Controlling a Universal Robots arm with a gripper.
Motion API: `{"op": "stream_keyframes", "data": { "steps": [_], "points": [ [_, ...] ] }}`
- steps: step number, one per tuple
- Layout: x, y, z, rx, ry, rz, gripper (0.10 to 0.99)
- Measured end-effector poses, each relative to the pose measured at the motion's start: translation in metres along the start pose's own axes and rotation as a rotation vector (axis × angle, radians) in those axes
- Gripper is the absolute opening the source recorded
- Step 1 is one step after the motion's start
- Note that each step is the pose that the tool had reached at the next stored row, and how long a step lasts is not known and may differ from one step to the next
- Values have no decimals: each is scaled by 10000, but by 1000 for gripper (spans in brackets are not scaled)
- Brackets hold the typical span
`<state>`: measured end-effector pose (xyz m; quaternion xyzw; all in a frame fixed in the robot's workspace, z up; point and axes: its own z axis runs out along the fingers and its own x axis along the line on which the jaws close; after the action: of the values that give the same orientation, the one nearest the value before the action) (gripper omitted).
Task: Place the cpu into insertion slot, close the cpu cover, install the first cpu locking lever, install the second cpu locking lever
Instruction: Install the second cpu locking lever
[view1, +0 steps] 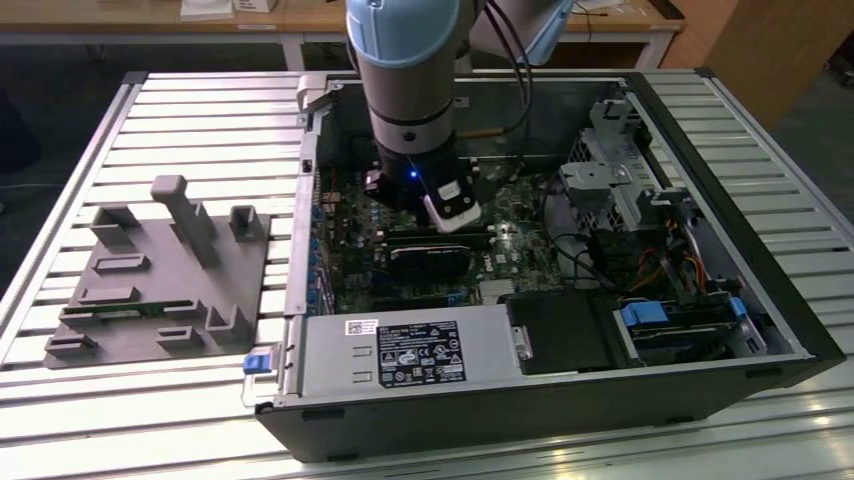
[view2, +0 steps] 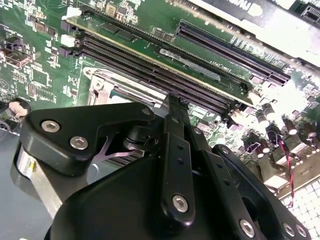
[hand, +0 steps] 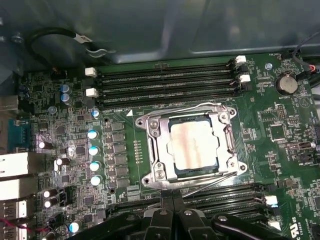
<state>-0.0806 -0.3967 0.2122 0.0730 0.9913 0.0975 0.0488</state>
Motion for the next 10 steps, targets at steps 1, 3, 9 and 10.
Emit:
{"op": "stream_keyframes", "data": {
  "steps": [1, 3, 9, 10],
  "points": [
    [1, -7, 1, -17, 3, 2, 106],
    [1, -22, 3, -84, 11, 9, 106],
    [-1, -71, 6, -310, 42, 35, 106],
    [-1, -78, 8, -323, 44, 37, 106]
  ]
}}
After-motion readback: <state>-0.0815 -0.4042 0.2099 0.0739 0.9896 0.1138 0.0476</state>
